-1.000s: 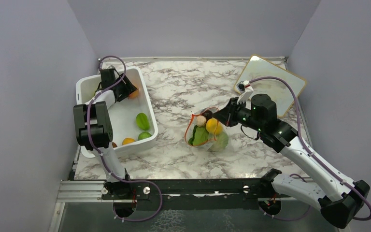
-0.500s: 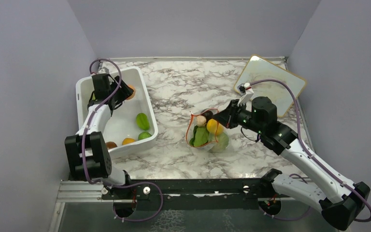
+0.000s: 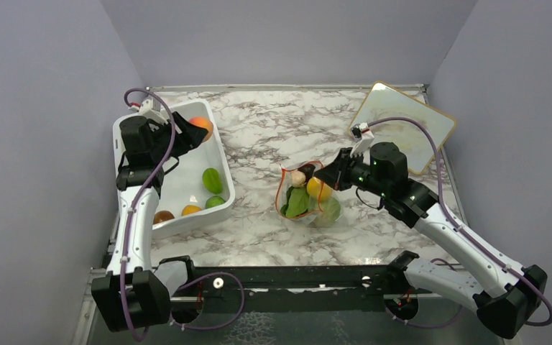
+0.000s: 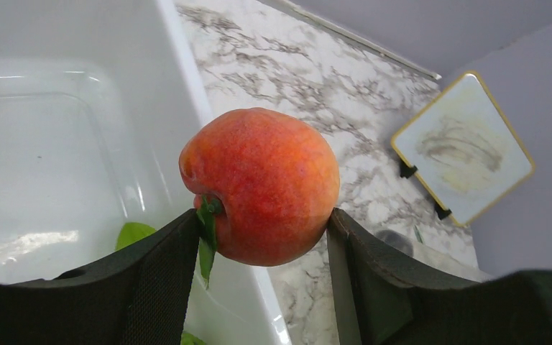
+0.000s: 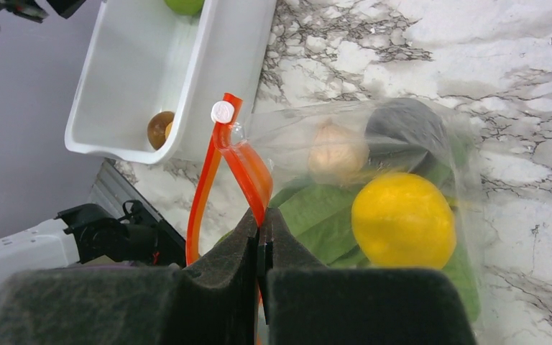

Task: Place the food in the zip-top bag and seal the zipper
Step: Place the fake vegetable in the zipper food storage bag.

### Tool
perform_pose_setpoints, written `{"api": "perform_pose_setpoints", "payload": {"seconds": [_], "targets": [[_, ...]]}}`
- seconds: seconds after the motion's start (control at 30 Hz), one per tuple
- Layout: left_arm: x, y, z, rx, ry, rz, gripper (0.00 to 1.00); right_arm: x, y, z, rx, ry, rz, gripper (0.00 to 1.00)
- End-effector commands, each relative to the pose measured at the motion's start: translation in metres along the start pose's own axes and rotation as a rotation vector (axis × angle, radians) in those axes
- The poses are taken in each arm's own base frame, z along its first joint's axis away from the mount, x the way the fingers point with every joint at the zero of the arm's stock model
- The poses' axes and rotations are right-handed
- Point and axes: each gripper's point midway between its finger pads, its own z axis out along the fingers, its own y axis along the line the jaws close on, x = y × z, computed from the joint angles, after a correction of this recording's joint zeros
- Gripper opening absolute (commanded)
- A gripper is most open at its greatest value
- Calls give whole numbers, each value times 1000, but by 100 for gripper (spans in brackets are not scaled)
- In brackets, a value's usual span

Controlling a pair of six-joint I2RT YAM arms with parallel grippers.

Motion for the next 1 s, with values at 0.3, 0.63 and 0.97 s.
{"api": "perform_pose_setpoints", "payload": {"seconds": [0.3, 0.63, 0.97], "targets": [[63, -101, -42, 412, 225, 43, 46, -15, 7, 16, -15, -27, 19, 1], [121, -170, -64, 655, 406, 170, 47, -21, 7, 23, -4, -26, 30, 1], [164, -192, -76, 807, 528, 202, 51, -28, 12, 24, -14, -32, 16, 1]]}}
